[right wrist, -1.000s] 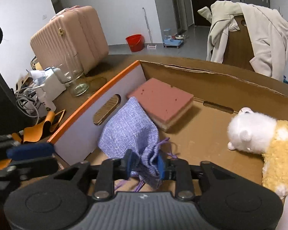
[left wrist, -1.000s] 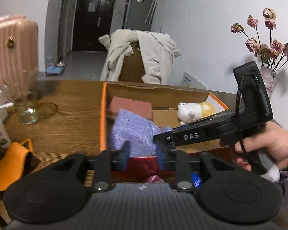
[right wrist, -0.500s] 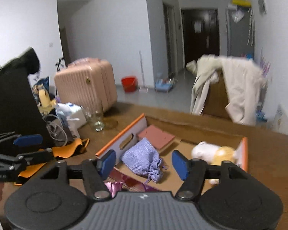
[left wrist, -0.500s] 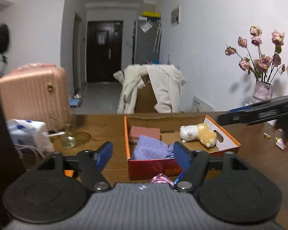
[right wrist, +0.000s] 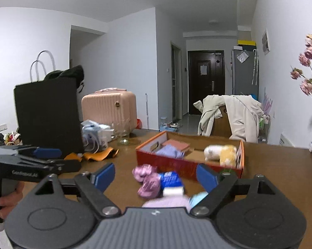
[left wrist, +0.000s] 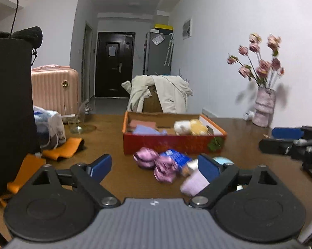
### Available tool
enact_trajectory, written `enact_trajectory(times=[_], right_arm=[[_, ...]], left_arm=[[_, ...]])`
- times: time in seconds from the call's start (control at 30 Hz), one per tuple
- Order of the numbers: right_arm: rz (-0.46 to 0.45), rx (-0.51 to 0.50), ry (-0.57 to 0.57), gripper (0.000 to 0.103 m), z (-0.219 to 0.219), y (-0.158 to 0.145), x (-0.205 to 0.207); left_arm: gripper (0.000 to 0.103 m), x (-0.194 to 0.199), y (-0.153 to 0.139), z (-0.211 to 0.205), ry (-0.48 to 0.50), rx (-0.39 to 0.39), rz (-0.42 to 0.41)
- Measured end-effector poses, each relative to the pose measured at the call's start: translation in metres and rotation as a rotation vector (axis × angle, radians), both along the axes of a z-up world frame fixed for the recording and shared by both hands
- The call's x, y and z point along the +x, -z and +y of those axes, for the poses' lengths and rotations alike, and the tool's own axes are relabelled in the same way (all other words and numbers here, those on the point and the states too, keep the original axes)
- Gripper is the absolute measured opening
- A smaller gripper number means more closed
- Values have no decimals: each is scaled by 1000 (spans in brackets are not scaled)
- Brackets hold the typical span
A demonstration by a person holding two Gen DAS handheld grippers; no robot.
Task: Organize soft objects
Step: 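Move both open grippers back over the remaining soft items, then close both grippers together on the pink satin cloth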
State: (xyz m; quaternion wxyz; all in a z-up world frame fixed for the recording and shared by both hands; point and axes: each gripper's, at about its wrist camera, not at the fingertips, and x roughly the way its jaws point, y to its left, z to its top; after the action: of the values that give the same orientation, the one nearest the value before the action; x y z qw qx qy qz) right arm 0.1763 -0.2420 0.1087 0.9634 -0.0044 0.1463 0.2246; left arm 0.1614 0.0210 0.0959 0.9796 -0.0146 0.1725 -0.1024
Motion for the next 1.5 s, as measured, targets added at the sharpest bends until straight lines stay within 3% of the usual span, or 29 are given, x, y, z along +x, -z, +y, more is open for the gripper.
enact_trajectory(times=[0.2, 0.47, 0.67, 0.8, 0.97, 1.03, 1.17, 1.2, 1.23, 1.3, 1.5], right_arm=[[91, 56, -13, 85, 8, 42, -39], [104, 86, 1, 84, 8, 50, -42], [192, 125, -9, 70, 17, 62, -5], [208, 97, -8, 62, 30, 63, 37], [248, 56, -2, 48, 52, 66, 105], [266, 15, 0, 40, 64, 68, 131], [309, -61, 5, 35, 84, 77, 175], [324, -81, 5, 31, 88, 80, 184], [337, -91, 5, 29, 91, 84, 190], [360, -99, -6, 21, 95, 90, 199], [342, -95, -50, 17, 96, 84, 195]], left_arm=[[95, -31, 19, -8, 29, 23, 27], [95, -17, 24, -4, -7, 7, 48], [95, 34, 33, 13, -55, 5, 86], [94, 83, 35, 20, -24, -23, 93], [75, 161, 40, 17, 14, -19, 105], [70, 192, 46, 16, 28, -23, 142], [64, 236, 64, 19, 61, -65, 247], [56, 245, 70, 21, 74, -87, 284], [41, 251, 76, 23, 97, -113, 326], [27, 256, 84, 31, 143, -177, 360], [13, 230, 71, 41, 133, -194, 327]])
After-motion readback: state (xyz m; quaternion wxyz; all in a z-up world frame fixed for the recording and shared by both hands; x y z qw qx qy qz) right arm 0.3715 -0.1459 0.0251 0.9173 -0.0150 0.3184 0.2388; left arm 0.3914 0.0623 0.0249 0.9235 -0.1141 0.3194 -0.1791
